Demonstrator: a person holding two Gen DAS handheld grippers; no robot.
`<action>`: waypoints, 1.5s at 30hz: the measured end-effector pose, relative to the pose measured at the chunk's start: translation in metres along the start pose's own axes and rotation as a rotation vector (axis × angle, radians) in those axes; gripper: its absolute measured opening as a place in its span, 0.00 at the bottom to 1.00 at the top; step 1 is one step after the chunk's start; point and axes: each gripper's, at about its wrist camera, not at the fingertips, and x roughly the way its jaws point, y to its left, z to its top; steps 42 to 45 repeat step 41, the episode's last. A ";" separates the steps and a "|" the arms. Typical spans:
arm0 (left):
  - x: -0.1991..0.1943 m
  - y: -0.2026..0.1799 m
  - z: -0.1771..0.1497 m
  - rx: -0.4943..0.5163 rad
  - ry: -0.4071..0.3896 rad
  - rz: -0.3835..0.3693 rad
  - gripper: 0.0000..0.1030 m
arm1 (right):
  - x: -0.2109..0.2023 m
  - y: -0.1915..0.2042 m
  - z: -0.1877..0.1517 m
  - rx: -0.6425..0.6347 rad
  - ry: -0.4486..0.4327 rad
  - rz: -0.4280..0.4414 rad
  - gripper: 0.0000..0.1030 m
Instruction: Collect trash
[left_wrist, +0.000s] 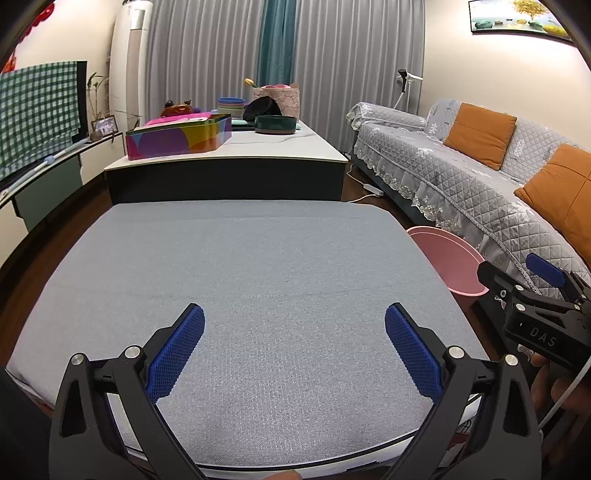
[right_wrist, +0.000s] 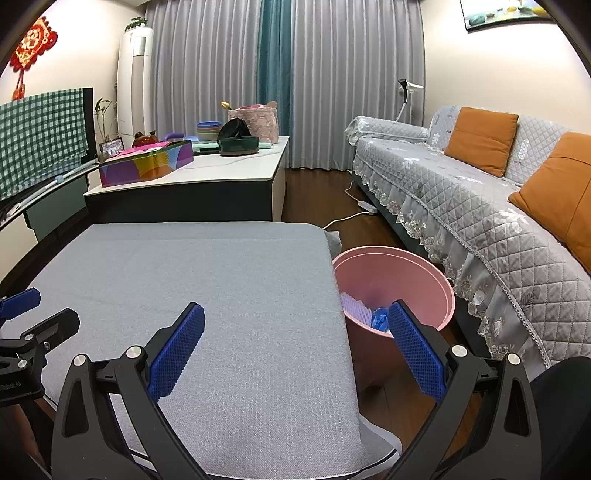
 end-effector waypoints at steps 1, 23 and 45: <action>-0.001 0.002 0.000 -0.001 0.000 -0.001 0.92 | 0.000 0.000 0.000 -0.002 -0.001 0.001 0.95; 0.003 0.001 0.000 0.002 0.009 -0.010 0.92 | 0.001 0.002 -0.002 -0.008 0.001 0.002 0.95; 0.004 0.002 0.001 -0.003 0.017 -0.011 0.92 | 0.001 0.002 -0.002 -0.009 0.003 0.003 0.95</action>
